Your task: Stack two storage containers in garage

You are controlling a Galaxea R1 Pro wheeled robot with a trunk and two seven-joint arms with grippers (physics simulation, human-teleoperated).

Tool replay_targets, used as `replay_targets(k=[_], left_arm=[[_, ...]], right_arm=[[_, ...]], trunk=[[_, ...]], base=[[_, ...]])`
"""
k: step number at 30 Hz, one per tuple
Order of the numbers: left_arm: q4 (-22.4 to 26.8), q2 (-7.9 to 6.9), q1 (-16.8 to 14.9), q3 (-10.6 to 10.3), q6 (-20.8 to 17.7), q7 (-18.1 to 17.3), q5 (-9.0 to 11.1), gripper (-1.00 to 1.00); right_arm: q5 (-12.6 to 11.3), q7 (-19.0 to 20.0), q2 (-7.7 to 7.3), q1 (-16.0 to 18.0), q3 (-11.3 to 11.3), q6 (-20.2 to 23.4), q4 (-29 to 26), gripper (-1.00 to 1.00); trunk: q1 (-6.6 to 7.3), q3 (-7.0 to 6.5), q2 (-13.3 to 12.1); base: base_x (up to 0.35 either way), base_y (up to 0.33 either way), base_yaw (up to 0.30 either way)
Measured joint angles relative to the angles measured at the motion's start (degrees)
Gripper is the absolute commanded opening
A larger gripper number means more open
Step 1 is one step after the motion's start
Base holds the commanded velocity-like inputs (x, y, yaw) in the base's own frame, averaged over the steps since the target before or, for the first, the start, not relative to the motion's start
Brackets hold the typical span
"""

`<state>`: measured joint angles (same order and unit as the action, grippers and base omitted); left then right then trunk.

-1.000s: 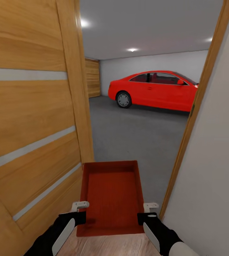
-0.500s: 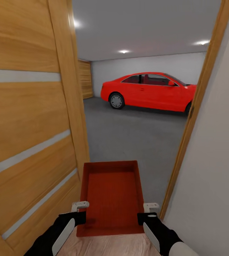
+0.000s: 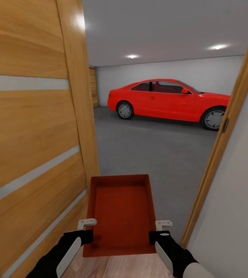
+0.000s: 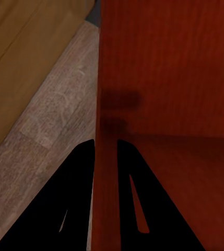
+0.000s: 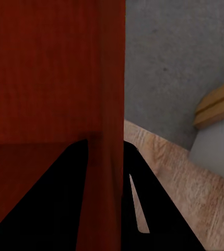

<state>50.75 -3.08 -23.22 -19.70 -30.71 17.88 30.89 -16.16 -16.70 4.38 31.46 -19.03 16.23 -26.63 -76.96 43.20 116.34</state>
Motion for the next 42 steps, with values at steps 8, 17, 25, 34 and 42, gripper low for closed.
replay_targets(k=[8,17,25,34,42], left_arm=[[0.01,0.00,0.00,0.00,-0.02,0.02,0.00,-1.00],[0.00,0.00,0.00,-0.01,0.00,0.02,0.01,-1.00],[0.05,0.00,0.00,0.03,-0.10,0.00,-0.06,-1.00],[0.08,0.00,0.00,0.03,-0.12,0.02,-0.07,-1.00],[0.07,0.00,0.00,0.04,-0.10,0.02,-0.04,-1.00]], right_arm=[[0.02,0.01,0.00,0.00,0.02,0.02,-0.01,-1.00],[-0.01,0.00,0.00,0.00,0.00,0.00,0.00,-1.00],[-0.01,0.02,0.00,0.00,0.04,0.03,-0.01,-1.00],[-0.04,0.02,0.00,0.00,0.04,0.02,-0.01,-1.00],[-0.12,-0.02,0.00,0.00,-0.01,0.00,0.00,-1.00]], trunk=[[0.00,-0.44,0.00],[0.00,-0.94,0.00],[0.00,-1.39,0.00],[0.00,-1.90,0.00],[0.00,-2.34,0.00]], base=[[0.008,0.010,-0.185],[0.001,0.001,-0.190],[0.000,0.000,-0.190],[0.000,0.000,-0.190],[0.025,0.024,-0.177]])
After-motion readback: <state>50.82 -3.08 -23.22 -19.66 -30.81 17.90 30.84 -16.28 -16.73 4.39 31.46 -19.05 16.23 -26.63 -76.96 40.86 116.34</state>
